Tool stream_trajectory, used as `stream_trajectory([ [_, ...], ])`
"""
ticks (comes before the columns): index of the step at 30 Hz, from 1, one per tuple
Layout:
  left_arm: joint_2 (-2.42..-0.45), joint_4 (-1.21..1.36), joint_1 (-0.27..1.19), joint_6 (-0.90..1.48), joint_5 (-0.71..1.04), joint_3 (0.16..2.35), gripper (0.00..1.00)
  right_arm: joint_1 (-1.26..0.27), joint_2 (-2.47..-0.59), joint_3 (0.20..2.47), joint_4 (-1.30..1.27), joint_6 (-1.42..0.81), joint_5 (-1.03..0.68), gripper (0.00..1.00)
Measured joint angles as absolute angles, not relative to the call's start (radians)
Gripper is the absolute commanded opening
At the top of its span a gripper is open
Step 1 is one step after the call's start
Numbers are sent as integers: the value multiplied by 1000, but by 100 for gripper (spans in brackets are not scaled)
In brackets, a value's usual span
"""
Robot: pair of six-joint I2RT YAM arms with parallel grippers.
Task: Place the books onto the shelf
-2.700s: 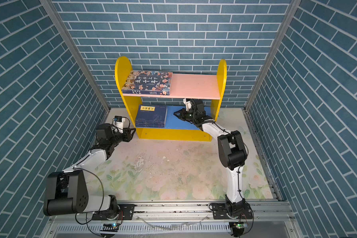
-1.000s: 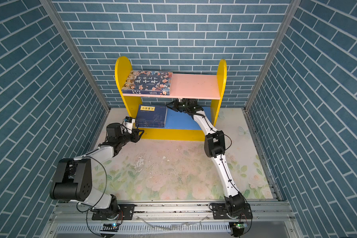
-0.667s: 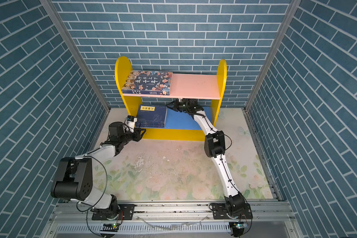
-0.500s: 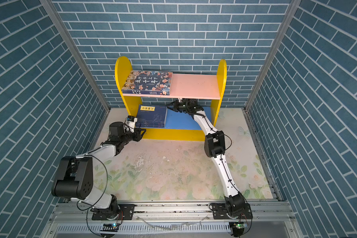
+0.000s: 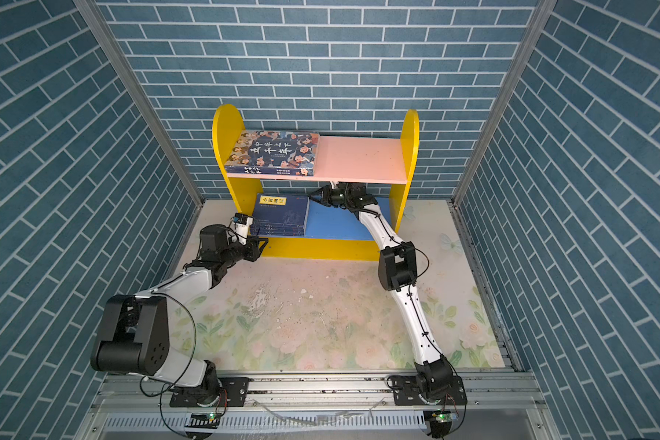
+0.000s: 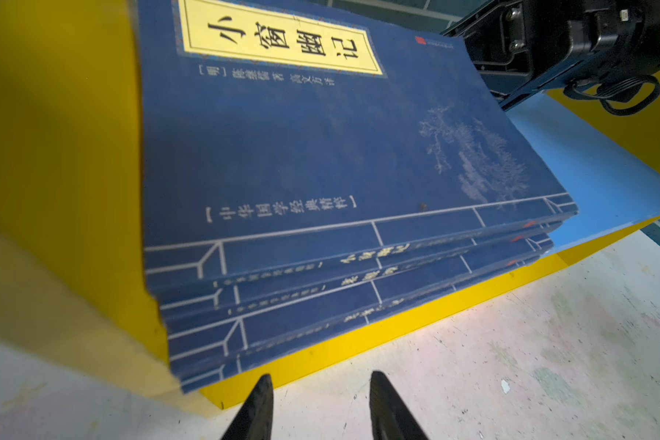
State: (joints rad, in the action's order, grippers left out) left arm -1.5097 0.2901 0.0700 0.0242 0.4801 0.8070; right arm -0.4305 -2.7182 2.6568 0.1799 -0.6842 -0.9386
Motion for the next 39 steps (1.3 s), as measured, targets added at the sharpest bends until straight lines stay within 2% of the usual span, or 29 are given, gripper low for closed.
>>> stream_trajectory([
  [27,-1543,243,71,26,456,851,43,-431,-2718,2635,147,-701,-955,6],
  [30,-1545,240,71,30,456,852,43,-430,-2717,2629,137,-700,-955,10],
  [34,-1544,237,71,29,456,852,43,-427,-2690,2578,120,-697,-943,21],
  [39,-1478,207,70,7,449,837,45,-413,-2604,2452,139,-679,-888,24],
])
